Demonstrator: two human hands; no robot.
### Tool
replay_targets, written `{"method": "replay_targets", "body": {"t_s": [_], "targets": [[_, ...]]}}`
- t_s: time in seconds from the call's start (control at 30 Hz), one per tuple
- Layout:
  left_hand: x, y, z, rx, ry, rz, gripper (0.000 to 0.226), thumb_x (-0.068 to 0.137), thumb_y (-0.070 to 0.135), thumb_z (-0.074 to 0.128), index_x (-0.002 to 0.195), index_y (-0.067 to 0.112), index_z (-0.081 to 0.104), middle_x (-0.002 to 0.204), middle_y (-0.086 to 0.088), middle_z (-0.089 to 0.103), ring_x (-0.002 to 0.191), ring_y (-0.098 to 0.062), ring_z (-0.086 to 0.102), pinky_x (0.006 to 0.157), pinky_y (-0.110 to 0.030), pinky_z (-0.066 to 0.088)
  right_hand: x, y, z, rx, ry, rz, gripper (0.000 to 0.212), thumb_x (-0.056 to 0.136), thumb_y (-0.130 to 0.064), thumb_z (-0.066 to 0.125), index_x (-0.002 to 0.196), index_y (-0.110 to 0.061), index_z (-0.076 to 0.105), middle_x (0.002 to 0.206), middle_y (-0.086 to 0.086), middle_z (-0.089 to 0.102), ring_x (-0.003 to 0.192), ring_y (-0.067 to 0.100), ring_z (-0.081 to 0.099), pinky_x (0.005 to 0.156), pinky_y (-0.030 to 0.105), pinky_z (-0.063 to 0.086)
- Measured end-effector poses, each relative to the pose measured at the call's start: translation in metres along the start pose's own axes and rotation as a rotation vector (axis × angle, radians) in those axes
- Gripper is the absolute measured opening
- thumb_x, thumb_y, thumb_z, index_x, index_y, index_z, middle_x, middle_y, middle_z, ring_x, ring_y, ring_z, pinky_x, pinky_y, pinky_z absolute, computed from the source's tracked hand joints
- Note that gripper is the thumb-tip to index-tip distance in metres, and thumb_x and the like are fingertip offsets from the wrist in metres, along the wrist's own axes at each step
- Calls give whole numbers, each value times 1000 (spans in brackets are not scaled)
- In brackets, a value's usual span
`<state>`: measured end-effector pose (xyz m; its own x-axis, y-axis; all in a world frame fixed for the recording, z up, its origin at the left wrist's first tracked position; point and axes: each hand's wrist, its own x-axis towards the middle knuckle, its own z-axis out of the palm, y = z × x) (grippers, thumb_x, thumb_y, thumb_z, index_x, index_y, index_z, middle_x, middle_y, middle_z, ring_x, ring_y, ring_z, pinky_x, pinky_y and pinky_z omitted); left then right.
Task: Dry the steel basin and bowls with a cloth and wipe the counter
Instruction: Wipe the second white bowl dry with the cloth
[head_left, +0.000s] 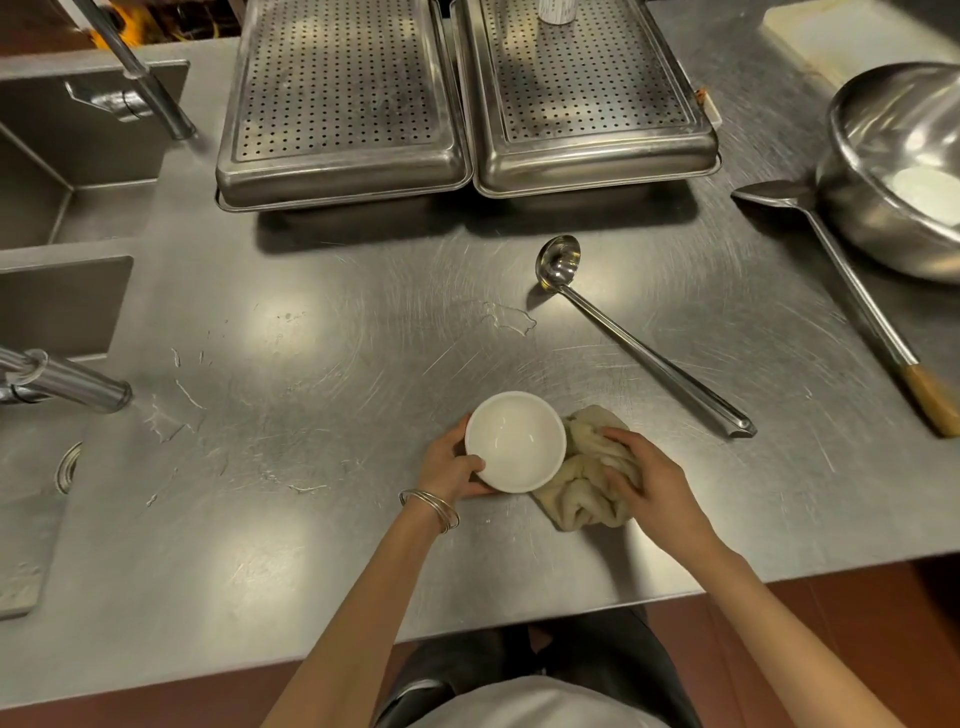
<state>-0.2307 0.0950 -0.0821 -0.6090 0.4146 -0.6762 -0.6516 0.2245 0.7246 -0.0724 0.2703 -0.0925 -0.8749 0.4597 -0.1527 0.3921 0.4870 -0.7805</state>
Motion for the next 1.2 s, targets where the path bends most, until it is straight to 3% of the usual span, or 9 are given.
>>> {"method": "replay_targets", "body": {"t_s": [0.27, 0.47, 0.57, 0.7, 0.77, 0.83, 0.93, 1.0, 1.2], "targets": [[2, -2, -7, 88, 26, 64, 63, 81, -21, 42, 132, 16, 46, 118, -7, 47, 112, -32, 45, 78, -51, 50, 3, -2, 6, 19, 1, -33, 36, 89, -7, 58, 123, -20, 55, 118, 0, 57, 105, 12, 54, 85, -2, 34], [1, -30, -10, 1006, 294, 767, 54, 85, 37, 53, 131, 10, 49, 136, -11, 47, 132, -29, 32, 107, -32, 25, -2, 2, 10, -142, 96, -129, 29, 91, -18, 54, 119, -23, 59, 111, -11, 54, 99, 6, 49, 84, -2, 30], [1, -47, -6, 1195, 162, 1147, 40, 82, 40, 55, 111, 13, 66, 115, -1, 65, 123, -18, 44, 107, -35, 34, -3, 6, 14, -123, 112, -129, 35, 90, -36, 41, 119, -26, 58, 110, -11, 54, 100, 4, 47, 87, 1, 31], [13, -57, -1, 1350, 44, 1146, 43, 54, 26, 89, 92, 17, 73, 88, 4, 73, 88, -13, 67, 93, -29, 46, -1, 6, 12, -60, 112, -90, 27, 94, -16, 51, 119, -26, 58, 112, -9, 57, 103, 9, 53, 88, 7, 34], [11, -57, 4, 1306, 47, 1100, 40, 46, 18, 92, 82, 20, 75, 77, 8, 72, 69, -11, 68, 74, -25, 54, -1, 3, 9, -12, 119, -94, 32, 93, -8, 54, 116, -30, 57, 112, -9, 58, 102, 7, 55, 88, 4, 34], [6, -53, 6, 1160, 90, 1046, 23, 61, 22, 83, 82, 19, 74, 76, 8, 72, 60, -14, 66, 60, -22, 52, 0, -3, 5, 40, 151, -92, 32, 92, -6, 54, 114, -29, 57, 110, -8, 60, 102, 5, 56, 87, 2, 34], [-13, -37, 9, 661, 187, 738, 19, 79, 24, 68, 94, 13, 72, 84, 9, 71, 71, -9, 65, 66, -23, 51, -2, -22, -4, 118, 261, -107, 28, 92, -7, 54, 116, -18, 61, 112, -8, 62, 105, -3, 55, 87, 3, 35], [-30, -21, 13, 192, 55, 455, 21, 80, 4, 68, 100, 9, 68, 80, 11, 71, 74, -2, 64, 70, -20, 51, -2, -43, -9, 115, 326, -200, 28, 92, -7, 53, 118, -13, 61, 114, -6, 62, 108, -5, 54, 90, 6, 36], [-55, -3, 15, -61, -76, 410, 22, 81, -3, 61, 97, 11, 67, 82, 6, 73, 79, -7, 65, 69, -17, 52, 7, -81, 11, -122, 142, -592, 37, 90, -15, 47, 126, -16, 56, 134, 5, 51, 128, 15, 43, 105, 22, 35]]}}
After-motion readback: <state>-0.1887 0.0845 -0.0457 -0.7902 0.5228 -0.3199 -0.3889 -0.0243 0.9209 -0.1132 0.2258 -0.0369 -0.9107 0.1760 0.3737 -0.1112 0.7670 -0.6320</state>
